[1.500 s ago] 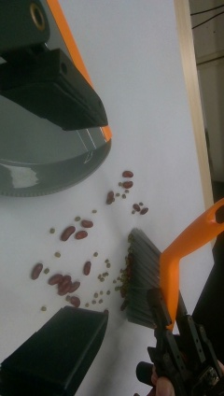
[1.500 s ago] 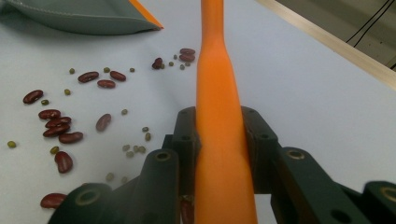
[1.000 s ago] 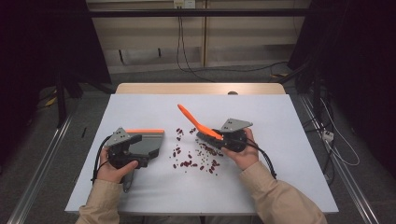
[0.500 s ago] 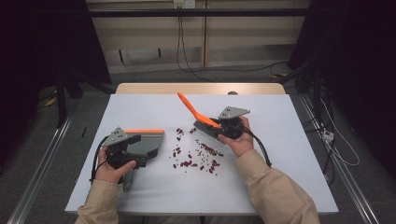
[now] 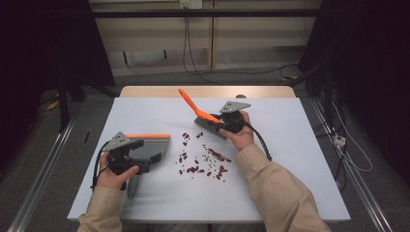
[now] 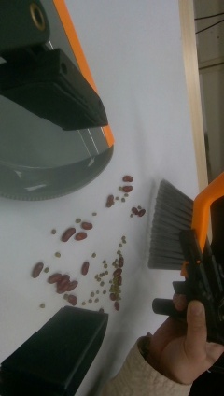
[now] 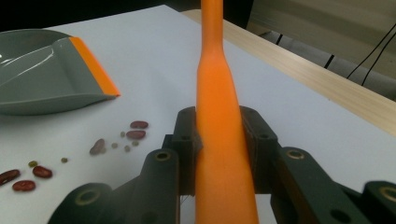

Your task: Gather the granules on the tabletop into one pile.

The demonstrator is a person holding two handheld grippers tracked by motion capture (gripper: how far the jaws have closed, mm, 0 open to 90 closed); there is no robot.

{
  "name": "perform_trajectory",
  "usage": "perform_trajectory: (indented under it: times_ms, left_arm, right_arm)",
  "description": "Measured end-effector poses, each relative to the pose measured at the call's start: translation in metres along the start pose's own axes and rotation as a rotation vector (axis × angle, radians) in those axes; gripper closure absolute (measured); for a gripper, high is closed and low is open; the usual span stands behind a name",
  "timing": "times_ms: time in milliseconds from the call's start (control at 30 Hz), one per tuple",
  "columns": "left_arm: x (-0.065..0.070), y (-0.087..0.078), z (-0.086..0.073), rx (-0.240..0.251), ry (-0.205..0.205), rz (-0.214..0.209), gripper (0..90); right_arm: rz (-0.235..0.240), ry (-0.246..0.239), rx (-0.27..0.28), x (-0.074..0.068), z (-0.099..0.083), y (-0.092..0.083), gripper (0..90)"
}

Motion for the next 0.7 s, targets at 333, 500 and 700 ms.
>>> perform_trajectory:
  times_ms: [333, 500, 700]
  left_arm:
    - [0.0, -0.001, 0.0, -0.001, -0.007, 0.005, 6.3]
    - [-0.002, -0.002, -0.001, 0.0, -0.013, 0.011, 6.2]
    - [-0.003, -0.001, -0.002, -0.005, -0.009, 0.015, 6.2]
  right_arm:
    - [0.046, -0.084, 0.01, -0.001, 0.02, 0.028, 71.1]
    - [0.061, -0.176, -0.013, -0.007, 0.018, 0.042, 71.0]
    - [0.121, -0.221, -0.025, -0.019, 0.014, 0.039, 71.0]
Point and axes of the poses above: each handheld gripper's, and its own axes: y roughly forward along the jaws, z roughly out of its top, x roughly to its right, the point moved 6 cm from there along y, roughly forward along the jaws, and after that the axes turned 10 degrees about -x, right-handed, at the moved point
